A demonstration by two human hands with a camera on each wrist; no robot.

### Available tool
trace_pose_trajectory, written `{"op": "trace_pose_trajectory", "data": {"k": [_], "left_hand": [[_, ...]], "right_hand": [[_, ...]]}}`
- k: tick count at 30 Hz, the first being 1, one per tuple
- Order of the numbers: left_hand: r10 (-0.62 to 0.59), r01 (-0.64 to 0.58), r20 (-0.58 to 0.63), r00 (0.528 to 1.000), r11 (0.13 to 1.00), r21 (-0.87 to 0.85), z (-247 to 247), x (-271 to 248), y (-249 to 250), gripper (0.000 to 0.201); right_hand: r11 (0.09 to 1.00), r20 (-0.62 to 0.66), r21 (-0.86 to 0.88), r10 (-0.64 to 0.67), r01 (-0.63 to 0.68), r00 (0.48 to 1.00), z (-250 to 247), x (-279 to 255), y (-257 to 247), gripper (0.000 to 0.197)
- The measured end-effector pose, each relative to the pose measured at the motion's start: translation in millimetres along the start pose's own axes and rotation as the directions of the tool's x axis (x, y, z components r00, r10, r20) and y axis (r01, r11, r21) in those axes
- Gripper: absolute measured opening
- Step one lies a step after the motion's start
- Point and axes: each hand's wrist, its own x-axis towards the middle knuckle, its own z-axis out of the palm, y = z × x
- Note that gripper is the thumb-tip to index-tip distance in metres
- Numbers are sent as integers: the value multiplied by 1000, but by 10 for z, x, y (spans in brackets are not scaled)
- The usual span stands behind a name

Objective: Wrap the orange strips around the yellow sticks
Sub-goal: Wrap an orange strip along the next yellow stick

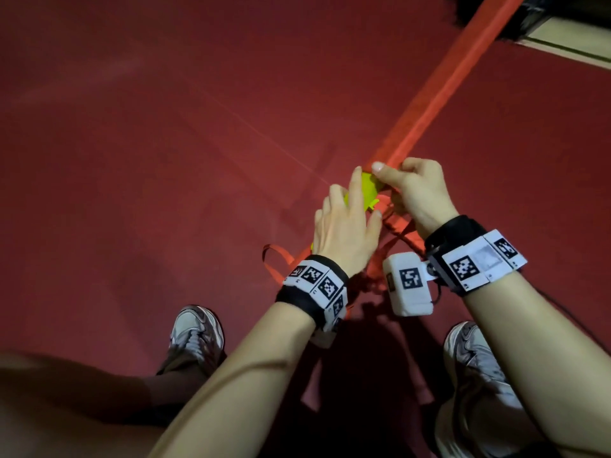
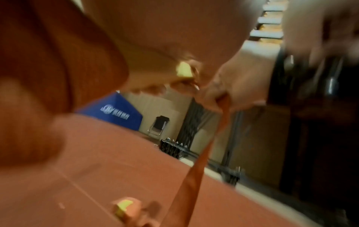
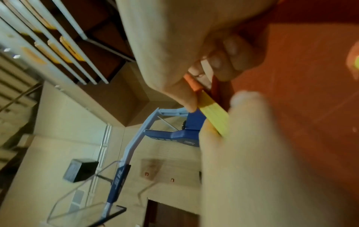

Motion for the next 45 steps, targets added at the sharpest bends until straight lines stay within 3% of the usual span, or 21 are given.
{"op": "trace_pose_trajectory", "data": {"k": [2,3,5,6,7,8,10,12,18,21,23,26,29,32,34,36,38,39,41,43,45], "left_hand": [[-76,97,103,992,973,-209,10,57,-2,67],[-124,174,150,981,905,-389,14,104,-18,66],[-234,337,244,941,599,-727,-40,170,-22,65],[-223,376,304,926,472,-797,-64,185,-42,60],[-177,374,330,927,433,-820,-102,187,-60,49],[-130,336,313,941,478,-811,-151,187,-73,38],[-56,225,233,971,542,-809,-196,173,-131,25],[-40,176,182,982,522,-835,-198,155,-142,22],[-55,158,155,986,565,-810,-187,119,-164,13],[-66,179,174,983,580,-794,-195,96,-201,13],[-66,184,180,981,593,-784,-195,89,-197,14],[-71,186,181,981,601,-777,-173,88,-156,14],[-107,187,154,982,606,-773,-200,121,-161,14],[-167,192,111,980,624,-758,-260,183,-266,15],[-212,205,94,973,601,-772,-295,207,-335,12],[-244,214,85,966,572,-792,-317,211,-367,9],[-254,209,75,964,557,-803,-335,208,-375,9],[-252,204,69,965,561,-803,-348,210,-382,9],[-242,195,63,968,574,-795,-363,211,-394,8],[-225,188,66,972,579,-794,-358,216,-380,9],[-204,187,80,976,578,-794,-354,209,-356,7]], "right_hand": [[997,-23,-69,-32,30,999,-42,37,32,36],[996,-4,-82,-34,34,999,-58,42,32,33],[998,89,-48,-41,45,995,-99,36,23,27],[998,146,-29,-56,61,988,-118,24,14,24],[996,210,-28,-75,82,975,-132,17,6,19],[993,268,-36,-96,110,959,-138,9,-8,15],[986,352,-50,-130,158,927,-120,-17,-46,33],[979,369,-73,-152,192,917,-118,-31,-102,47],[977,368,-169,-59,129,928,-159,-13,-143,46],[986,428,-165,93,-24,899,-173,-16,-133,35],[983,459,-175,134,-59,878,-206,-6,-136,27],[978,454,-206,134,-43,881,-245,-3,-156,22],[937,441,-344,99,66,892,-277,22,-132,20],[850,498,-511,174,126,849,-356,52,-88,10],[704,430,-686,187,185,883,-388,74,-43,10],[503,165,-854,16,134,986,-389,98,23,15],[432,-71,-902,-152,1,986,-390,108,67,24],[439,-114,-898,-155,-35,981,-386,122,82,28],[440,-80,-896,-39,-55,996,-387,164,88,35],[425,37,-905,130,-22,991,-380,187,89,50],[439,229,-895,302,78,925,-348,169,100,72]]}}
